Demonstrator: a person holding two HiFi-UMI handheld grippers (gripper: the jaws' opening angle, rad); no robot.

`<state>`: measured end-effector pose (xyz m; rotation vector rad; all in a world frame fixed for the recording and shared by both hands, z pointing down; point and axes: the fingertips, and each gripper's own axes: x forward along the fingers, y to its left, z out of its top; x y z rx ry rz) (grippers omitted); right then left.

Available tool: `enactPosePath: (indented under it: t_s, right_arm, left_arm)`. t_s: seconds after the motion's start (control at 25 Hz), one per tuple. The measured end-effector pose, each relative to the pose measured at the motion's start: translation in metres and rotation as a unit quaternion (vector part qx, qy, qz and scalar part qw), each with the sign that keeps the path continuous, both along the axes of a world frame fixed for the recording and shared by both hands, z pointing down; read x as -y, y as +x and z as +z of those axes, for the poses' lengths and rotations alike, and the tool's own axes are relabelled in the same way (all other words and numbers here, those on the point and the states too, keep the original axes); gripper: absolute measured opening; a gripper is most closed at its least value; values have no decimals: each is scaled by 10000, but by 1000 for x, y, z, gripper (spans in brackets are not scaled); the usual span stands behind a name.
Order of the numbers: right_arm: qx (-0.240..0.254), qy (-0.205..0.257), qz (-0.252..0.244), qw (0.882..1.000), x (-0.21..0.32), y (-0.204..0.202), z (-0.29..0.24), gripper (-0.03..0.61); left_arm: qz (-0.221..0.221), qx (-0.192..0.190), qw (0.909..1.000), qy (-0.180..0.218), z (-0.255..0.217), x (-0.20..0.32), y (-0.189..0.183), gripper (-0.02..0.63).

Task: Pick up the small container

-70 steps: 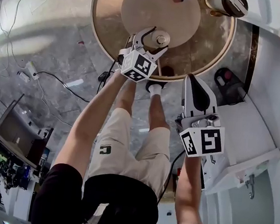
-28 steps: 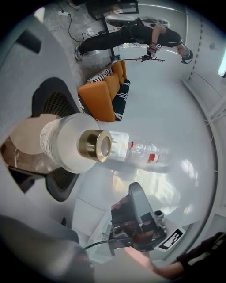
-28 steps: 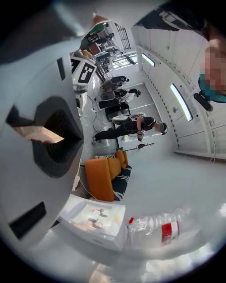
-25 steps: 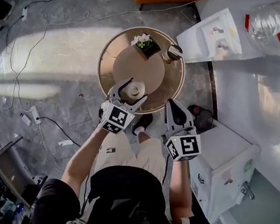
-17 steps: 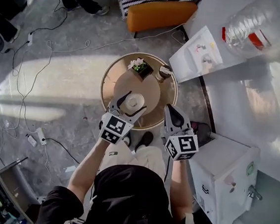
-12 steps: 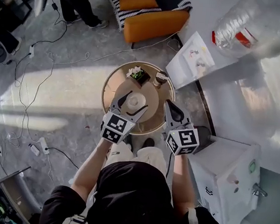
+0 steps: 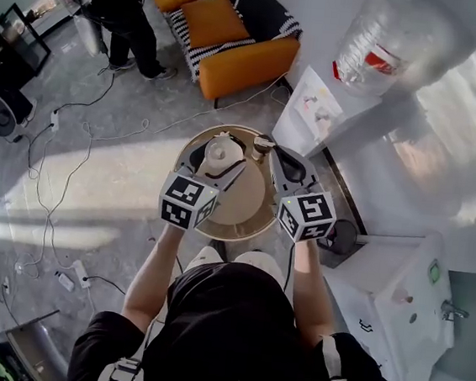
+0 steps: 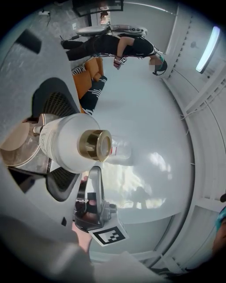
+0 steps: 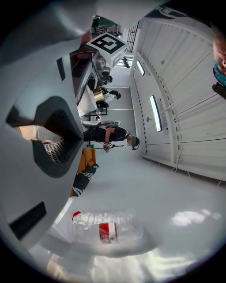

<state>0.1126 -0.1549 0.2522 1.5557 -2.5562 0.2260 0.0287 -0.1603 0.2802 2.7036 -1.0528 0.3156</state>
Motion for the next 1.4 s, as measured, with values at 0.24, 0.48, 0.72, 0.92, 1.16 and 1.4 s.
enactPosePath:
  t_s: [0.24,0.48,0.72,0.92,1.16,1.4]
  right_arm:
    - [-107,255,-140,9995,-3,-9,-26,3]
    - [-153,485,-251,9984,1,-18,-51,3]
    - [-191,565,-321,9977,-3,-26,-60,3]
    - [-252,583,-305,9975,-8,-30,-60,3]
    - [-262,568,-302,9976,-14,-33,-56,3]
    - [-284,571,-312,9975,-16,-37,-57,3]
  left_arm:
    - [45,110,9998,146,-36,-8,-9,336]
    - [31,118,9995,288,-58,-7,-13,336]
    - [15,128,9995,272,-64,-12,-17,336]
    - [22,156,9995,259,-64,-15,-20,336]
    - [49,221,9994,256,-59,-20,-22,336]
    - [64,301,9992,252,-55,-22,-25,336]
